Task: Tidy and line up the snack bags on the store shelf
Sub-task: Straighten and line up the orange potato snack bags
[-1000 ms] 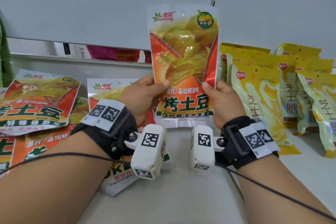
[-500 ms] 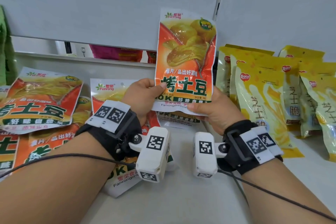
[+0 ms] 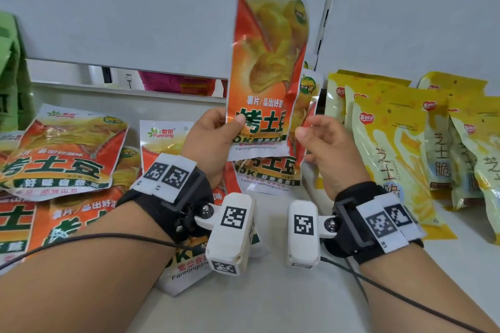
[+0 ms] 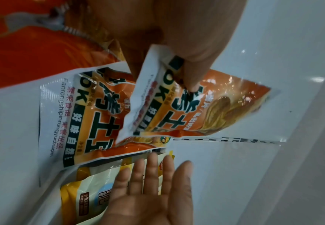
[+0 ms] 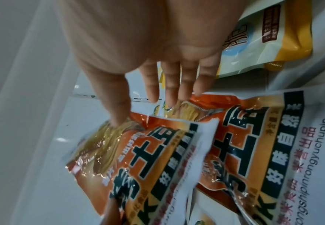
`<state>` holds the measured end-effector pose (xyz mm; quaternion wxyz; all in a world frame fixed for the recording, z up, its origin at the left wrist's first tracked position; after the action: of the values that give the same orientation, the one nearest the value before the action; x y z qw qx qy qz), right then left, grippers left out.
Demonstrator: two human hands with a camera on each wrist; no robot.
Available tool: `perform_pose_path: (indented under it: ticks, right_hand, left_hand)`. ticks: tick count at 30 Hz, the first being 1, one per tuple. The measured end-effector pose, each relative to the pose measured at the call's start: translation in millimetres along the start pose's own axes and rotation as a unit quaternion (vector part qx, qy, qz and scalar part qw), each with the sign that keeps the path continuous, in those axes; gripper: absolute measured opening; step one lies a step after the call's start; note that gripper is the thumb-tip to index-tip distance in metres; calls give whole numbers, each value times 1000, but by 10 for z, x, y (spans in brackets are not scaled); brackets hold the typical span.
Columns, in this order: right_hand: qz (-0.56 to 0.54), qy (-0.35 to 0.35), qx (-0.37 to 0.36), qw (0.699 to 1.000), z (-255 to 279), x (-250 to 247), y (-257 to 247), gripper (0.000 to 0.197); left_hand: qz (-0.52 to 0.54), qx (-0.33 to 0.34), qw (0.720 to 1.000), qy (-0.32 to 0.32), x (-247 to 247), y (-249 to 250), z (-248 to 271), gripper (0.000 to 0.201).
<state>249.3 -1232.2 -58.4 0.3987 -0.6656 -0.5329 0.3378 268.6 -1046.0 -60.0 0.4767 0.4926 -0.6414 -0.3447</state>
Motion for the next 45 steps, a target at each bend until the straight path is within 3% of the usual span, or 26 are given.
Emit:
perform_pose_path:
  ticks: [1,3,5,6,11,14,15,17,20,23,26,30,34,37,38,41,45]
  right_hand:
    - [1,-39,4,999,31,57,-29,34]
    - [-11,-116,16,993,89,163,-51,55]
    - [-25,-126,1,992,107,189,-86,74]
    - [-35,-117,-16,992,105,173,-118,74]
    - [-161,-127,-22,978,97,128,-185,46]
    - [-214,-177,27,960,127,169,-143,42]
    - [-211,-182,35,960,136,174,-131,43]
    - [-188,-167,30,967,132,165,-125,43]
    - [-172,-97,14,980,59,94,-85,29]
    - [-143,-42,22,989,2,45,-17,28]
    - [-112,-36,18,993,-16,44,20,32]
    - [-99,-32,10,994,-24,37,30,20]
    - [-168,9,-20,986,-20,-44,-66,16]
    - [-198,25,-21,980,12,-78,-123,15]
    - [-192,24,-17,981,33,-68,-147,20]
    - [-178,25,-12,984,52,-34,-219,46]
    - [-269,18,16,963,15,-13,-222,45]
  left_hand:
    - [24,7,999,-30,34,12,12,9]
    - [54,-2,993,-108,113,19,52,29]
    - [54,-15,985,-165,162,3,78,55]
    - [57,-18,983,-176,178,2,87,62]
    - [-5,20,996,-85,124,-7,16,41]
    - [22,-10,997,-69,96,-58,-31,68]
    - [30,-17,997,-67,88,-71,-42,68]
    - [32,-9,998,-59,48,-84,-57,60]
    - [14,6,998,-62,-5,-114,-81,45]
    - [7,-4,997,-82,31,-97,-47,45]
    - [21,-20,997,-77,60,-79,-28,39]
    - [5,-39,997,-67,25,-102,-33,13]
    - [-47,-52,993,-95,74,-132,-8,19]
    - [-23,-35,993,-113,131,-70,40,20]
    - [-9,-28,993,-116,158,-31,68,12]
    - [20,-16,994,-108,187,59,134,38]
    - [15,-24,996,-86,174,64,151,39]
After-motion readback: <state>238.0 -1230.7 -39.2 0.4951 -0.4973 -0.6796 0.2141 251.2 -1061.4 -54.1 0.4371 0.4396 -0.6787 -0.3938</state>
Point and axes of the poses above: each hand's wrist, its own z-axis away from the middle knuckle, its own x-axis out of the palm, y = z × x, the point moved 4 cm from there along -z, towards the middle knuckle, and after that the axes turned 1 degree about -x, right-handed, at the moved point
